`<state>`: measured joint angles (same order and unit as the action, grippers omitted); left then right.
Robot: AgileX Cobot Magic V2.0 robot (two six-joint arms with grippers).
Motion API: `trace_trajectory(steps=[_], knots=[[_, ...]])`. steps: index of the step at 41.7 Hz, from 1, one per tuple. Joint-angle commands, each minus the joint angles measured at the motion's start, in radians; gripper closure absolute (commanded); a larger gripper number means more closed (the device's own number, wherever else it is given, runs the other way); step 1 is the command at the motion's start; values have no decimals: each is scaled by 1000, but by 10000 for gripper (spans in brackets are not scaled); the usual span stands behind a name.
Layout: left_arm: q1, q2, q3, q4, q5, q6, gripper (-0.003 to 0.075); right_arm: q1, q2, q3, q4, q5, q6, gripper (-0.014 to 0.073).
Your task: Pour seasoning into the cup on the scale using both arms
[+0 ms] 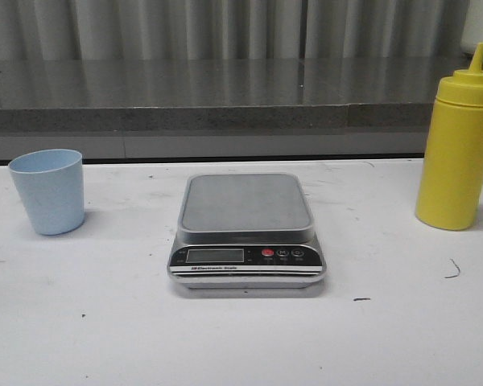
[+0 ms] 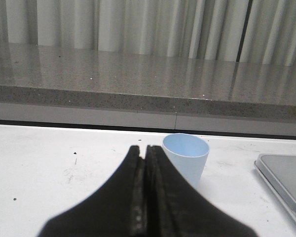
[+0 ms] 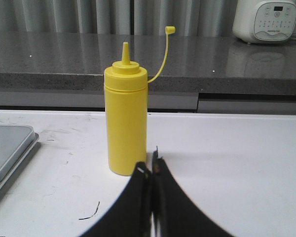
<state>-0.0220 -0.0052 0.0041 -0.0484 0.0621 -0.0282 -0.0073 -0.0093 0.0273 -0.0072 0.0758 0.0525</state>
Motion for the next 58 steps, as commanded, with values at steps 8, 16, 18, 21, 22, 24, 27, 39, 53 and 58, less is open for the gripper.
trace_trajectory(steps=[8,16,18,21,22,24,27,39,53,58], knots=[[1,-16,26,-6,-86,-3,740,2,-18,-6,-8,-82,0,712],[1,-16,26,-6,-86,-3,740,2,-18,-6,-8,-82,0,712],[1,-16,26,-6,-86,-3,740,2,-18,-6,-8,-82,0,712],[1,-16,26,-6,-86,-3,740,2,-18,-6,-8,-82,0,712],[1,-16,26,-6,-86,-3,740,2,-18,-6,-8,-82,0,712],[1,-16,26,-6,-86,-3,740,2,-18,-6,-8,-82,0,712],[1,-16,26,-6,-86,-3,740,2,-18,-6,-8,-82,0,712],[1,-16,13,-11,-177,-3,740,2,-18,-17,-8,-122,0,712],[1,85,-372,-31,122,-3,740,2,40,-327,-31,174,-3,712],[1,198,-520,-12,278,-3,740,2,134,-469,-31,318,-8,712]])
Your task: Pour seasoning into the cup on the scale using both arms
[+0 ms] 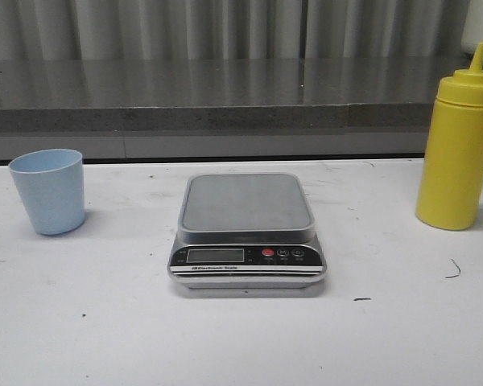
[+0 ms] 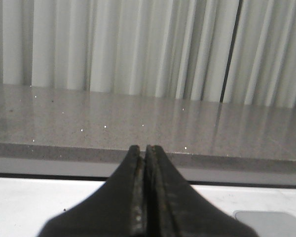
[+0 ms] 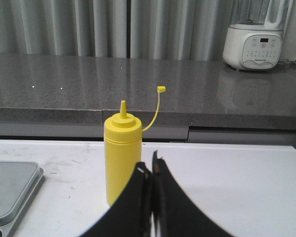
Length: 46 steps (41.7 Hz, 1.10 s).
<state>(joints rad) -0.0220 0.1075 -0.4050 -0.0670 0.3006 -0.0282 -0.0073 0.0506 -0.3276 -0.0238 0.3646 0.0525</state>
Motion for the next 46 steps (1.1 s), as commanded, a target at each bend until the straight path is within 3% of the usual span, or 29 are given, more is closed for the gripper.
trace_trajectory(steps=[1,10,23,31,34,43,46], knots=[[1,112,-139,6,65,-3,740,2,98,-144,-14,51,-9,712],[1,275,-256,6,154,-3,740,2,278,-324,-13,229,-9,712],[1,350,-229,-6,166,-3,740,2,394,-317,-14,249,-10,712],[1,385,-224,-4,228,-3,735,2,426,-317,-14,295,-107,698],[1,405,-226,9,236,-3,692,2,430,-317,-13,298,-130,638],[1,482,-229,25,233,-3,323,2,430,-317,-13,289,-145,248],[1,517,-248,24,238,28,276,2,430,-317,-13,277,-145,174]])
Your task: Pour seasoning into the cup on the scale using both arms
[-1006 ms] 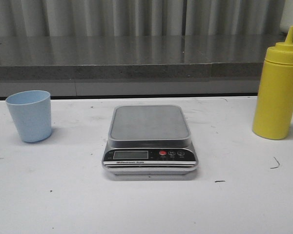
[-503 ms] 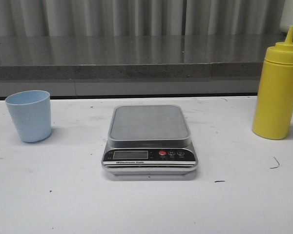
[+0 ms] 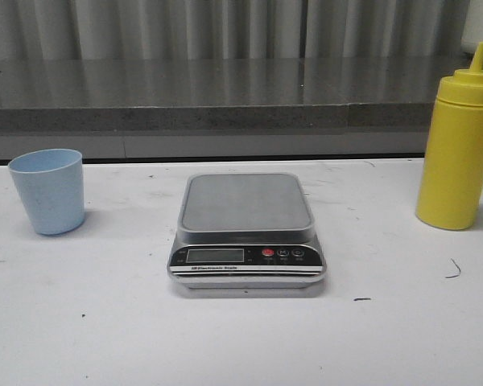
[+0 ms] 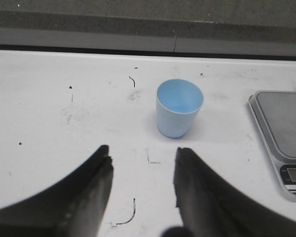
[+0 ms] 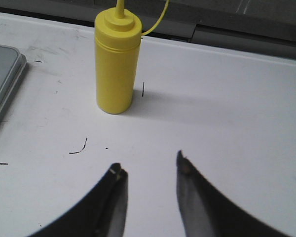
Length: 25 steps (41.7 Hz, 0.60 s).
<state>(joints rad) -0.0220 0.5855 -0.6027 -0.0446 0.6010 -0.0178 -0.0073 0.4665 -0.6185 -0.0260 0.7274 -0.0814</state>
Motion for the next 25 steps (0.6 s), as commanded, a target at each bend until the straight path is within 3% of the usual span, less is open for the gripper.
trace_trajectory(steps=[1,25], knots=[[1,55,-60,2,-59,18,275,2,14,-26,-11,-88,-11,165],[1,620,-512,0,131,38,279,2,14,-26,-11,-87,-11,167]])
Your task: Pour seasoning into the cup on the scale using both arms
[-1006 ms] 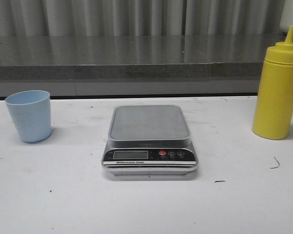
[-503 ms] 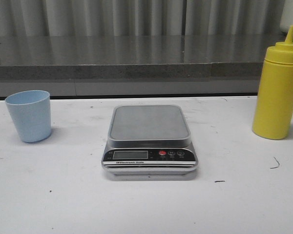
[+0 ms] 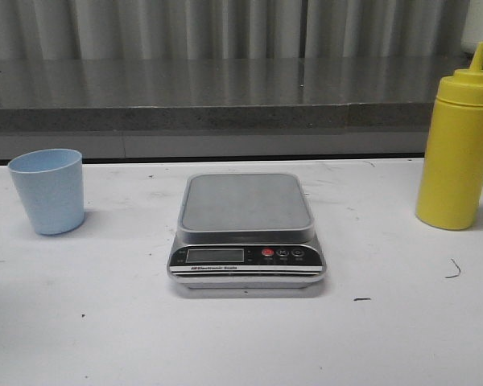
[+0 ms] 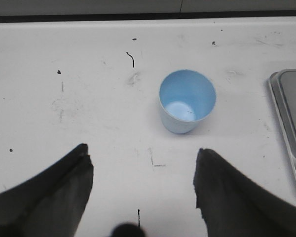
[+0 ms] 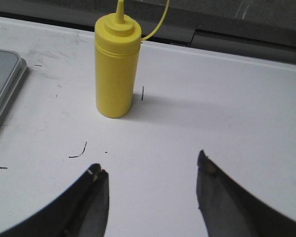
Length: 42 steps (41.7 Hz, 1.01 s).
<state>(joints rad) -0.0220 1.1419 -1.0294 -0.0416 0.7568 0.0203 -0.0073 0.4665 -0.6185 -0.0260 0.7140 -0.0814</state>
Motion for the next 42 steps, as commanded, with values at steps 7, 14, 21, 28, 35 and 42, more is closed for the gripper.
trace_trajectory(steps=[7,14,21,28,35,42], knots=[[-5,225,-197,-12,46,0,279,2,14,-26,-11,-74,-11,167],[-44,362,-272,-11,61,0,279,2,14,-26,-11,-74,-11,167],[-77,495,-347,-11,77,0,279,2,14,-26,-11,-74,-11,167],[-85,614,-405,-1,79,0,279,2,14,-26,-11,-74,-11,167],[-85,707,-440,34,81,0,279,2,14,-26,-11,-74,-11,167],[-85,751,-446,34,75,0,351,2,14,-26,-11,-74,-11,167]])
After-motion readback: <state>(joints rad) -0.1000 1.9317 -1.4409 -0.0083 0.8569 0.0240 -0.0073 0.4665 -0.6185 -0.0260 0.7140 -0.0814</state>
